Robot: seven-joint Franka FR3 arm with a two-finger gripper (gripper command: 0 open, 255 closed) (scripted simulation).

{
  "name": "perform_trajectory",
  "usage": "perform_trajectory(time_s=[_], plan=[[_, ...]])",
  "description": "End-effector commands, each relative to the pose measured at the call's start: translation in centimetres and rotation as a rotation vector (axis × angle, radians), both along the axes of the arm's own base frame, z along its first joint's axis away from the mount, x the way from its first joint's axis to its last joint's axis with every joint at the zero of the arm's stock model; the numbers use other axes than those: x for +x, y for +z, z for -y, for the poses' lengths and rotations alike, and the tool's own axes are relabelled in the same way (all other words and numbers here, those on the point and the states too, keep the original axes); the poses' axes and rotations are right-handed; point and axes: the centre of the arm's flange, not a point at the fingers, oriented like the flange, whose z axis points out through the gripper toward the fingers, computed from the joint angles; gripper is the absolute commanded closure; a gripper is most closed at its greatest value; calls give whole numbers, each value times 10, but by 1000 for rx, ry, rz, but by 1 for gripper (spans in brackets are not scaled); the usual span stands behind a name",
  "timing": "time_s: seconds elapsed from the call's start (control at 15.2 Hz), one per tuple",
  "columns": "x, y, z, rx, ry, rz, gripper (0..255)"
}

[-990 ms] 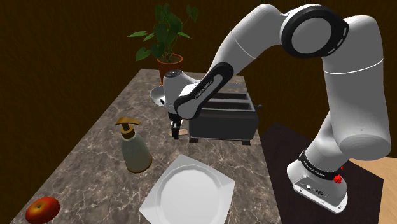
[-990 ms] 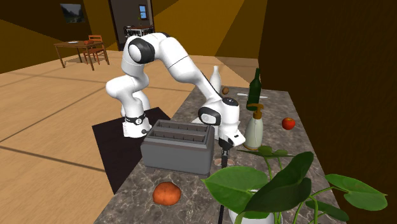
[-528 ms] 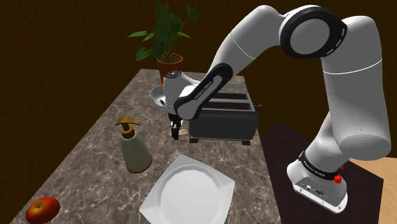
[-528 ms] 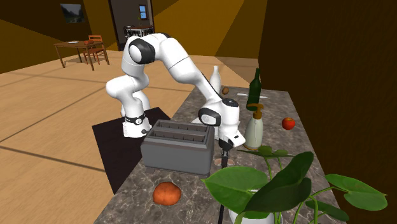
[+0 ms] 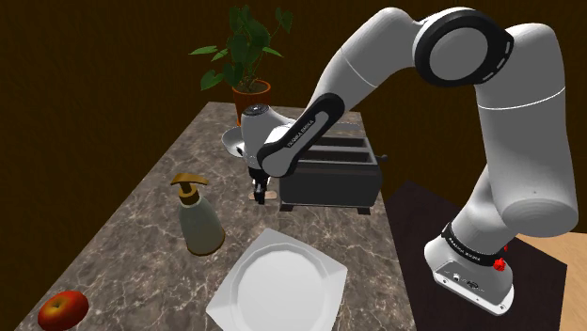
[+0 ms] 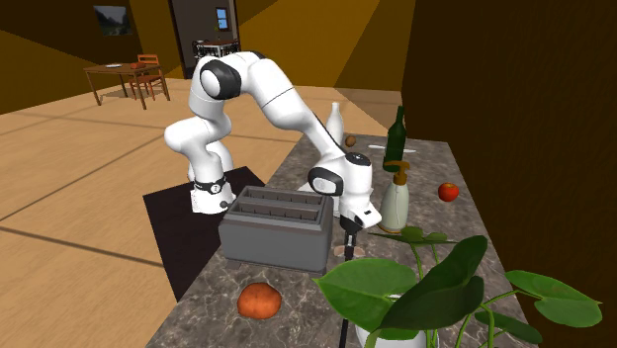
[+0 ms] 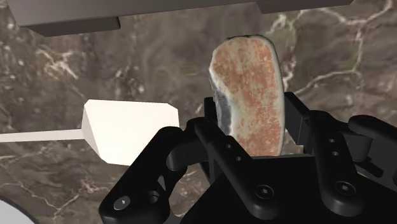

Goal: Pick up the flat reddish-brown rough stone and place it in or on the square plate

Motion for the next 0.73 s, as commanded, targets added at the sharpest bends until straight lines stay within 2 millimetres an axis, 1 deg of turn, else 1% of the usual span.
perform_trajectory(time_s=[0.0, 0.07, 0.66], plan=[[0, -1, 1, -1, -1, -1, 255], [0, -1, 1, -1, -1, -1, 255], [0, 47, 1, -1, -1, -1, 255]])
